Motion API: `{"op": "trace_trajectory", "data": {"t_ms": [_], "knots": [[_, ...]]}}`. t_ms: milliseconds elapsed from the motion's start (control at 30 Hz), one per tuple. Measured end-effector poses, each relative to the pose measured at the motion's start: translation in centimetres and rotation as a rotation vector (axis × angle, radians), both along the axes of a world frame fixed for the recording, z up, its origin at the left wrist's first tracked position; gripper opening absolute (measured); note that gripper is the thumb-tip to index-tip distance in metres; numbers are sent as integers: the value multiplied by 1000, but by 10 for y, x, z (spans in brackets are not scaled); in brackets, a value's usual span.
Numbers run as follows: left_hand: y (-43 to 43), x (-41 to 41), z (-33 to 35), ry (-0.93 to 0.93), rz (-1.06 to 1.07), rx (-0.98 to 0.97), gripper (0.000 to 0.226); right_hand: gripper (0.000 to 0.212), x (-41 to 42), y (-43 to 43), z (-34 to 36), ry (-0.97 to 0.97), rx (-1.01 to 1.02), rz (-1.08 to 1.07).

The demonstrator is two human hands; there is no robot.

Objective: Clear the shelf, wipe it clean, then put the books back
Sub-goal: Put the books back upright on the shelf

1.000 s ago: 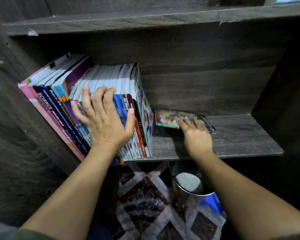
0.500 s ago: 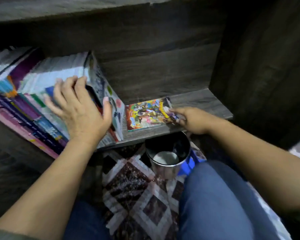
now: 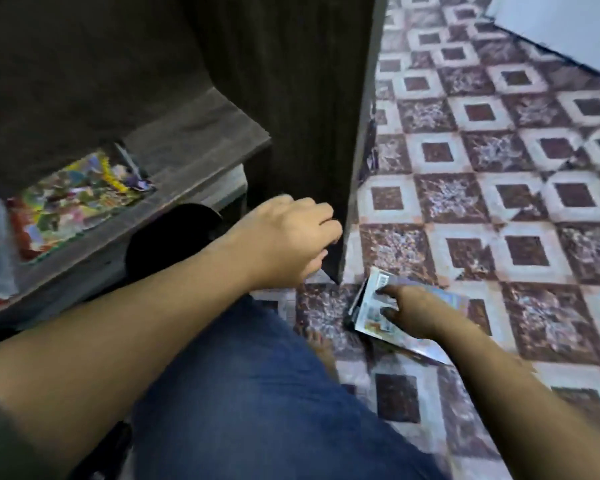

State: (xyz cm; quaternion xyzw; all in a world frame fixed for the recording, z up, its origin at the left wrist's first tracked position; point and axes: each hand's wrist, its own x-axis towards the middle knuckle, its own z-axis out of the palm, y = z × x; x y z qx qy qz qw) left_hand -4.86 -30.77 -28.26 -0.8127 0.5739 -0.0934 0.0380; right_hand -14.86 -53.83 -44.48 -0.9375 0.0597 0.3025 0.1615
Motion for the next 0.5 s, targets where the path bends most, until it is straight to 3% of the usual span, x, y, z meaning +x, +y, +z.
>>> {"op": "trace_trajectory", "data": {"t_ms": [133, 267, 400, 500], "knots": [[-50, 15, -26, -125, -181, 76, 5, 61, -15, -2, -48, 39, -109, 11], [-79, 40, -55, -400, -250, 138, 28, 96, -26, 9, -85, 37, -248, 22], [-86, 60, -81, -571, -82, 486, 27, 107, -36, 6, -111, -43, -270, -14], [-87, 61, -92, -705, -67, 517, 29, 113, -39, 2, -127, -77, -325, 7]]}}
